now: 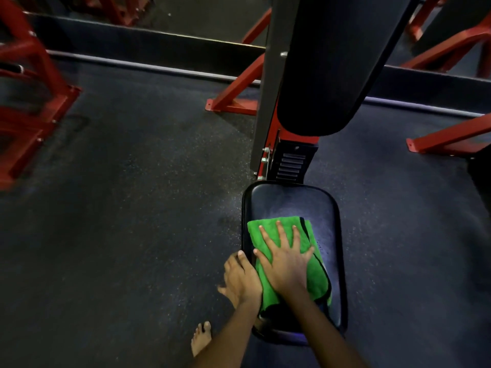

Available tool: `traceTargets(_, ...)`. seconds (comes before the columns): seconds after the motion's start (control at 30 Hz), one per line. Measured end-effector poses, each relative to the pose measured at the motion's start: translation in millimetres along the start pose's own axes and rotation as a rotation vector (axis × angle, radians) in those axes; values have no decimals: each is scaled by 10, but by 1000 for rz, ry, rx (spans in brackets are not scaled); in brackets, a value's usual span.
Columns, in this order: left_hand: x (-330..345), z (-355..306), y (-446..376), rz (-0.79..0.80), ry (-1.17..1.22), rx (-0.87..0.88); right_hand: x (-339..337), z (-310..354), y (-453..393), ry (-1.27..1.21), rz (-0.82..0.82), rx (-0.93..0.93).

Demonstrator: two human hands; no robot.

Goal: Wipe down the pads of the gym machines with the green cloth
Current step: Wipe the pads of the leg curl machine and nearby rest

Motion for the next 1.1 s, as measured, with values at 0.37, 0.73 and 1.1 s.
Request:
traceTargets(0.37, -18, -146, 9, -37, -153, 162, -68, 118, -265, 74, -68, -151)
traceTargets(0.73, 82, -56, -52, 31, -188, 122, -41, 106, -69, 68, -132, -257)
traceTargets(1.1, 58, -199, -25, 23, -195, 221, -323, 312, -972, -10, -107, -156)
Point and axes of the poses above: each hand's wrist, its own y-axis away from the middle knuckle, its own x-axis out of the palm, z = x × y, the point moved 9 cm from there along -y, towards the middle knuckle, and after that the axes turned 13 degrees about x, right-handed, at the moved point
